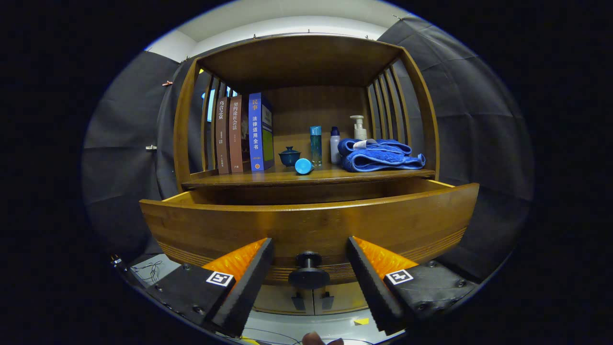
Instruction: Pull open the drawer, take out the items inside it, and place them on the countertop above the cabinet.
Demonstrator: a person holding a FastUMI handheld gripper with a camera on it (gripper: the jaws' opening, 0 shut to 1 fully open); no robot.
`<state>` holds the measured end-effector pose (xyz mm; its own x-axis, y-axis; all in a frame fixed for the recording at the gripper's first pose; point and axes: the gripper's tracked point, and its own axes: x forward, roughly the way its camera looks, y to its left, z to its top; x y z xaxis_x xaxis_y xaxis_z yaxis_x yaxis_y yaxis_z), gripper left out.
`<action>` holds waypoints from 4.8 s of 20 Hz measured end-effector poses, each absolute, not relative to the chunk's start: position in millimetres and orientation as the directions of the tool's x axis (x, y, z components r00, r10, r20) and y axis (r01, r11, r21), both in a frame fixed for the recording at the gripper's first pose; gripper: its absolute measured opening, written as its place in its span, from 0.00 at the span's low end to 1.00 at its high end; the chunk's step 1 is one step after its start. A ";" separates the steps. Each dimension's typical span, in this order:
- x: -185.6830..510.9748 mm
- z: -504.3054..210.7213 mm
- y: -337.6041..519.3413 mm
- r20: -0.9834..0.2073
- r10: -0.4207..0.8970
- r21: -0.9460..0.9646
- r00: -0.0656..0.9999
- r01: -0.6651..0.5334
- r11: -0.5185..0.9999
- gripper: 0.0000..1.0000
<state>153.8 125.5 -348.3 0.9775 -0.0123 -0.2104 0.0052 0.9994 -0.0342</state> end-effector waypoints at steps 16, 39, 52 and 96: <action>242.7 -358.9 127.3 -0.220 -0.026 -0.039 0.975 0.018 0.999 1.00; 170.3 -191.8 112.6 -0.072 -0.011 0.001 0.997 0.011 1.000 1.00; 105.7 -80.2 136.3 -0.014 0.079 0.033 0.997 -0.079 0.996 0.99; 91.2 -61.0 162.7 -0.018 0.122 0.007 0.992 -0.122 0.992 0.99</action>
<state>91.2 162.7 -61.0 0.9923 0.1225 -0.0183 -0.1224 0.9925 0.0068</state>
